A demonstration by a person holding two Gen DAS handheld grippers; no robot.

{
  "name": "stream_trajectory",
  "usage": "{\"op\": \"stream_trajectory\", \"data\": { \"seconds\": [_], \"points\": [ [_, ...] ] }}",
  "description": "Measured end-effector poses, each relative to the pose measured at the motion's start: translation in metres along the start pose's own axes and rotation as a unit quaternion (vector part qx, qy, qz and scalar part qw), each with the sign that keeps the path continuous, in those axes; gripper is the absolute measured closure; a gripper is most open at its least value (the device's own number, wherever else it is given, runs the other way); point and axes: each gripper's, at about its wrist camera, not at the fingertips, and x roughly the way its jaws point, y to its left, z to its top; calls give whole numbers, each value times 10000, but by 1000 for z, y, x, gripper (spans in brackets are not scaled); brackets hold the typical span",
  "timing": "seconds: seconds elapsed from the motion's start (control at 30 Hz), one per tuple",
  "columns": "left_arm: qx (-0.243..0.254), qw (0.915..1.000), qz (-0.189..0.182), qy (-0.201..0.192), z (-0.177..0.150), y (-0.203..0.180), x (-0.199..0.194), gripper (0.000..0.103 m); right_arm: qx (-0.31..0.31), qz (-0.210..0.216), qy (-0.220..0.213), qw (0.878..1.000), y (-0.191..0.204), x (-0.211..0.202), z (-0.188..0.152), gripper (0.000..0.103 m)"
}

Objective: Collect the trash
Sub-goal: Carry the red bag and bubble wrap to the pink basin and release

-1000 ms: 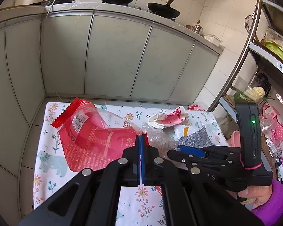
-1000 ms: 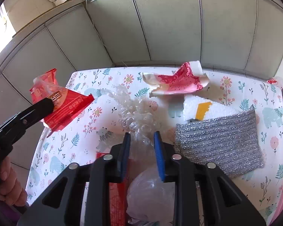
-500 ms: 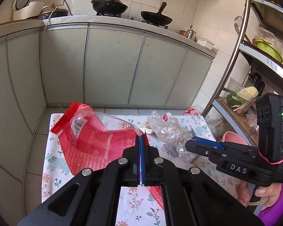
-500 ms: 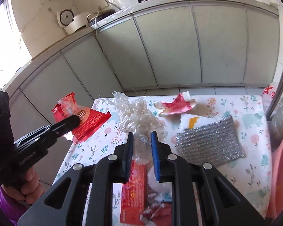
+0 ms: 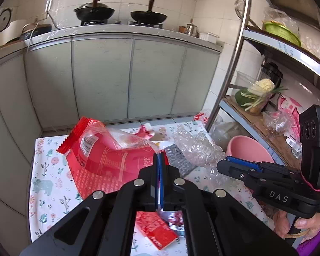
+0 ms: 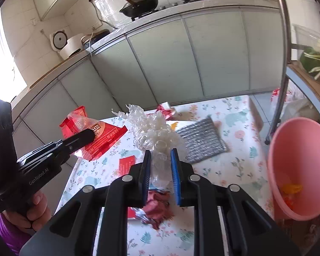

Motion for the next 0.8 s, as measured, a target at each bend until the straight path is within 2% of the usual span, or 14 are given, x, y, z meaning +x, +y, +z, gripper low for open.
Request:
{"op": "stream_trajectory", "data": {
  "seconds": [0.53,0.8],
  "points": [
    [784,9951,-577,147,7,-104,30,103,727,-705,-338,9943,-77,-54,-19,84],
    [1129,9858,-1233,131,13,-152,50,103,1161,-1244,-533,9840,-127,-79,-26,84]
  ]
}}
